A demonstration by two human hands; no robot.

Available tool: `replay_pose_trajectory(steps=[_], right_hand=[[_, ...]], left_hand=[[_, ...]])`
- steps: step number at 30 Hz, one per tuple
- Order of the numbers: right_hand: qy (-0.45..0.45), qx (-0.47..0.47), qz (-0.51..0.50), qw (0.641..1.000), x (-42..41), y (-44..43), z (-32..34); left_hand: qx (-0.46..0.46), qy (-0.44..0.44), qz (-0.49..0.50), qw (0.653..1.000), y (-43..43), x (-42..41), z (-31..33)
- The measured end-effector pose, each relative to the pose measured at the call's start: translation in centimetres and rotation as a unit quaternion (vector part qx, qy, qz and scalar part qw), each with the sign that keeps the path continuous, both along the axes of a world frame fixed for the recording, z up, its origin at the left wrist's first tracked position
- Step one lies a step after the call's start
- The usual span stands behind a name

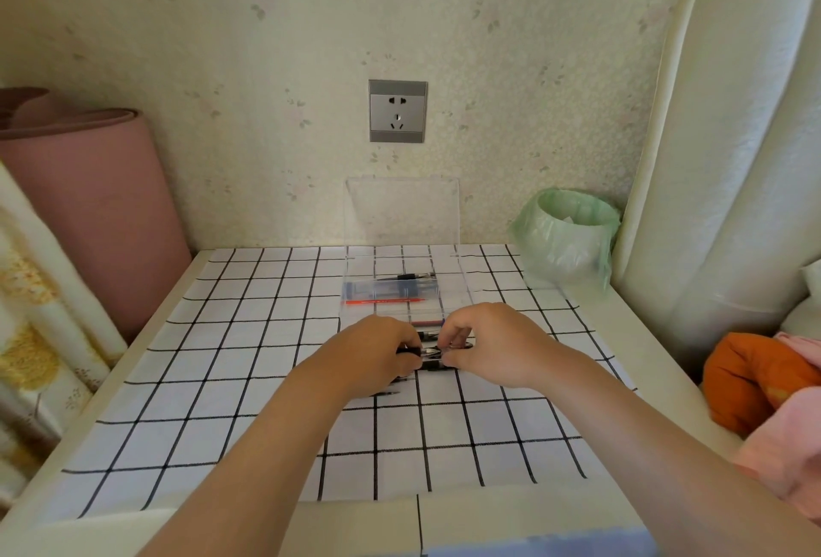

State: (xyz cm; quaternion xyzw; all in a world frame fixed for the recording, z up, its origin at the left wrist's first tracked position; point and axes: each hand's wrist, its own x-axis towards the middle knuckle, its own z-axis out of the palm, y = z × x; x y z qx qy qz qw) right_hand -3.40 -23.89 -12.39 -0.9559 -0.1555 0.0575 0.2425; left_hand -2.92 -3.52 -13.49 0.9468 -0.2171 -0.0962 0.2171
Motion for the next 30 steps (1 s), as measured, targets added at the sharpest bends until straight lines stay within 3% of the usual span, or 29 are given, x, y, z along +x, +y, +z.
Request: replay_pose_trajectory(steps=[8,16,19,25,28,30], right_hand=[[-0.016,0.055,0.011,0.998,-0.2,0.8,0.1],[-0.061,-0.033,0.04,0.997,-0.2,0.6,0.1],[-0.056,-0.015,0.056,0.997,-0.1,0.4,0.0],[0.026,0.066,0.034,0.997,-0.1,1.4,-0.4],[0.035,0.009,0.046,0.998,0.0,2.1,-0.2],[0.006,-0.029,0.037,0.999,0.6,1.8,0.8]], left_hand=[[-0.027,0.025,-0.002,0.999,-0.5,-0.3,0.4],[-0.017,0.028,0.011,0.999,-1.0,-0.5,0.3],[-0.002,0.018,0.006,1.0,-1.3,-0.7,0.6],[0.05,-0.028,-0.022,0.998,-0.5,-0.5,1.0],[0.068,-0.04,-0.021,0.997,-0.4,-0.3,0.6],[0.028,-0.108,-0.009,0.994,-0.4,-0.4,0.0]])
